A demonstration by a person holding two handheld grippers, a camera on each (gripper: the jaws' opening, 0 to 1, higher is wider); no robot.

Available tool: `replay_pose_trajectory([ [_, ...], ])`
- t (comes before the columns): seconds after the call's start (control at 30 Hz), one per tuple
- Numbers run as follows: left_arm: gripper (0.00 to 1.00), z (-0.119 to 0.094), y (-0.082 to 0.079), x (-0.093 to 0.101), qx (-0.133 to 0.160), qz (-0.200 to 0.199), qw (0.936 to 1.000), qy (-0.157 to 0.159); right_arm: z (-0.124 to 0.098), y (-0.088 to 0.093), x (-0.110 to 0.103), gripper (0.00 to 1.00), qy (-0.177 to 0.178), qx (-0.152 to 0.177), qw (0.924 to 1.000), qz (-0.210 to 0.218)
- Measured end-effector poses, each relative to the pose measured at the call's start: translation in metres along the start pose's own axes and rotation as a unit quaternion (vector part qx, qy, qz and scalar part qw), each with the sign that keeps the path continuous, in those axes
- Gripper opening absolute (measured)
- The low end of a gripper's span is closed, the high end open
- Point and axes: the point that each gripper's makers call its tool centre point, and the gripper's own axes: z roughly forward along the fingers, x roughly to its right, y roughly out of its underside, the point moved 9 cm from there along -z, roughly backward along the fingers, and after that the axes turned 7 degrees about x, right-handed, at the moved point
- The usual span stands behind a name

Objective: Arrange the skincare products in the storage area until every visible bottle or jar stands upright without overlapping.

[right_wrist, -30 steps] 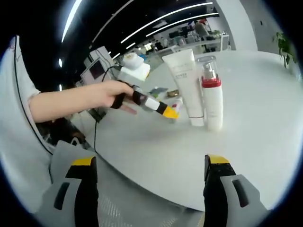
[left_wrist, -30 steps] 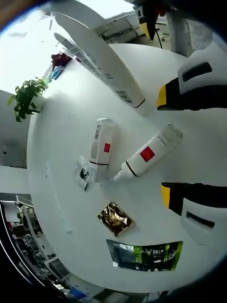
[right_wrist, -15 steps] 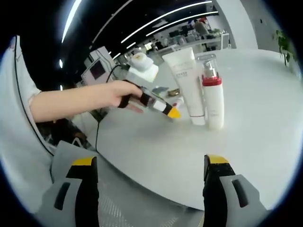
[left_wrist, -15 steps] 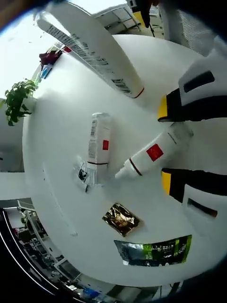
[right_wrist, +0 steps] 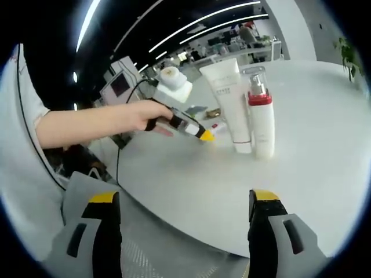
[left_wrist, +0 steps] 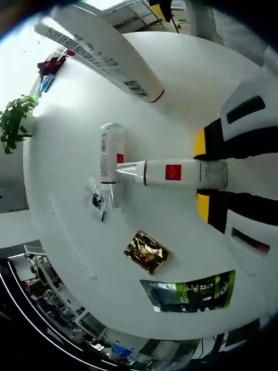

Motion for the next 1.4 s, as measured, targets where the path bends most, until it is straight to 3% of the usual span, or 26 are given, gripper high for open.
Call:
replay_pose_trajectory([
  [0.2,0.24,-0.019,-0.002,0.0,0.015,-0.023,0.9996,0.002,0.0,-0.001,0.0,0.91,0.0,0.007,1.0,0.007],
  [0.37,0.24,-0.03,0.011,-0.006,0.03,-0.05,0.9983,0.007,-0.001,-0.002,0.0,0.92,-0.002,0.017,0.9997,0.02],
  [0.63,0.24,-0.069,0.024,0.002,0.059,-0.069,0.9958,0.01,0.002,-0.012,-0.004,0.9,-0.022,0.037,0.997,0.065],
  [0.73,0.24,-0.081,0.027,0.002,0.072,-0.071,0.9948,0.011,0.004,-0.02,-0.009,0.89,-0.033,0.073,0.9907,0.11],
  [0.83,0.24,-0.101,0.033,0.01,0.086,-0.071,0.9938,0.011,0.009,-0.028,-0.015,0.87,-0.051,0.12,0.977,0.169],
  [0.9,0.24,-0.11,0.036,0.012,0.092,-0.069,0.9933,0.012,0.013,-0.03,-0.021,0.87,-0.06,0.132,0.9723,0.183],
  [1.1,0.24,-0.142,0.042,0.017,0.12,-0.068,0.9904,0.014,0.024,-0.03,-0.036,0.86,-0.071,0.125,0.9737,0.177],
  [1.33,0.24,-0.176,0.05,0.022,0.151,-0.067,0.9862,0.014,0.038,-0.036,-0.054,0.84,-0.09,0.135,0.9678,0.193],
  [1.4,0.24,-0.187,0.049,0.027,0.174,-0.062,0.9826,0.019,0.044,-0.038,-0.061,0.83,-0.096,0.135,0.9672,0.193],
])
